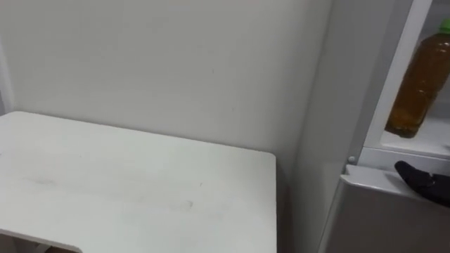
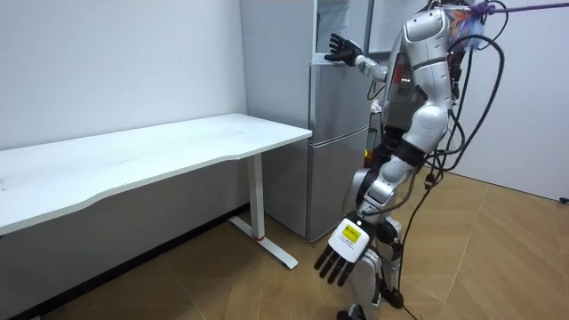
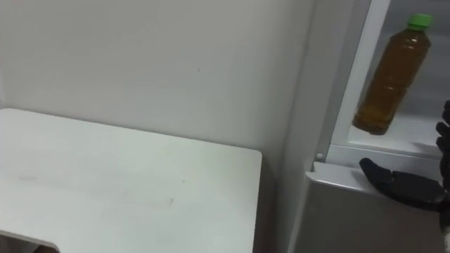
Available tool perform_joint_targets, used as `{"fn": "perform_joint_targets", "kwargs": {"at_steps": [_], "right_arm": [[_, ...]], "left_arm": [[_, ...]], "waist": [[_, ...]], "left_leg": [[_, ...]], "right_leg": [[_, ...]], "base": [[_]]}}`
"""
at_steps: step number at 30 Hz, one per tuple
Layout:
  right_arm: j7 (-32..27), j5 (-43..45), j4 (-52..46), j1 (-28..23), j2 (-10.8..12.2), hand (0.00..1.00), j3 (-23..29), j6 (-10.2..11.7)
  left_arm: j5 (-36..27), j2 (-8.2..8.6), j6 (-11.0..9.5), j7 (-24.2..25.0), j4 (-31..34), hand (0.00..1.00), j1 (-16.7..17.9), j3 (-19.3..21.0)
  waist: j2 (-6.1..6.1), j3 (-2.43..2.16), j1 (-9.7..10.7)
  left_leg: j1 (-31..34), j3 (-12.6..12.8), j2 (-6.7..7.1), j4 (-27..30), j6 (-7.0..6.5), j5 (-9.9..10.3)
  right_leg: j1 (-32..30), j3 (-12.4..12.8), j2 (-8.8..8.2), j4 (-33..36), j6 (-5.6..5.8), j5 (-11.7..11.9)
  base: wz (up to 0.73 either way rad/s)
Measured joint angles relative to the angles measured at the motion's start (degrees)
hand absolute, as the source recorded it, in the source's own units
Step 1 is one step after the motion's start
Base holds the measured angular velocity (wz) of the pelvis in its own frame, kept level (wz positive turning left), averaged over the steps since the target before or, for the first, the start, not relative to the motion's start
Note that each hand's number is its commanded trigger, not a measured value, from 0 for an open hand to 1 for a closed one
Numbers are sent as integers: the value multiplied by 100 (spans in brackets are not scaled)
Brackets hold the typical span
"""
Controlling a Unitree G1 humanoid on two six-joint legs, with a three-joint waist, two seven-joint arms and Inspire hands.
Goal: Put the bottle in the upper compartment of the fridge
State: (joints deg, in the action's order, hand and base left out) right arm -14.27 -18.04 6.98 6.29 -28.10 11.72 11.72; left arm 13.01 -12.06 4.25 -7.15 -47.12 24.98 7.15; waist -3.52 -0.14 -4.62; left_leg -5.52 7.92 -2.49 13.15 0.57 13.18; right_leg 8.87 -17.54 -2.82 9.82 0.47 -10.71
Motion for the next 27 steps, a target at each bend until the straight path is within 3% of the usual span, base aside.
{"fn": "perform_joint_targets", "kwargs": {"at_steps": [10,12,15,18,21,27], "right_arm": [[-317,-165,-1232,-596,243,0,36,-25],[-514,-158,-1446,-832,358,0,35,72],[-880,-8,-1776,-1135,504,0,41,96],[-1192,366,-2065,-1347,697,0,70,255],[-1474,617,-2244,-1567,818,0,78,304],[-2095,673,-2298,-2039,1005,0,113,399]], "left_arm": [[28,14,-338,4,-308,0,-164,-11],[37,12,-439,-16,-473,0,-215,-12],[60,19,-604,-16,-562,0,-213,-13],[103,90,-636,-16,-582,0,-208,-14],[100,163,-709,-24,-640,0,-160,-14],[51,195,-836,-115,-1049,0,-294,-28]], "waist": [[70,10,119],[99,28,138],[128,17,152],[203,-22,217],[280,-1,320],[374,-10,485]], "left_leg": [[2,156,0,-95,1,-2],[5,157,8,-96,0,-2],[79,171,3,-96,-1,0],[126,224,-4,-77,-1,-1],[92,309,-9,-100,-3,-1],[-23,494,-20,-181,-2,-1]], "right_leg": [[-172,187,2,98,18,-11],[-218,210,-2,94,18,-11],[-264,216,4,100,18,-11],[-400,268,-2,169,18,-11],[-433,374,-2,200,19,-12],[-406,590,24,208,21,-19]], "base": [[-9],[-5],[0],[-6],[-19],[-16]]}}
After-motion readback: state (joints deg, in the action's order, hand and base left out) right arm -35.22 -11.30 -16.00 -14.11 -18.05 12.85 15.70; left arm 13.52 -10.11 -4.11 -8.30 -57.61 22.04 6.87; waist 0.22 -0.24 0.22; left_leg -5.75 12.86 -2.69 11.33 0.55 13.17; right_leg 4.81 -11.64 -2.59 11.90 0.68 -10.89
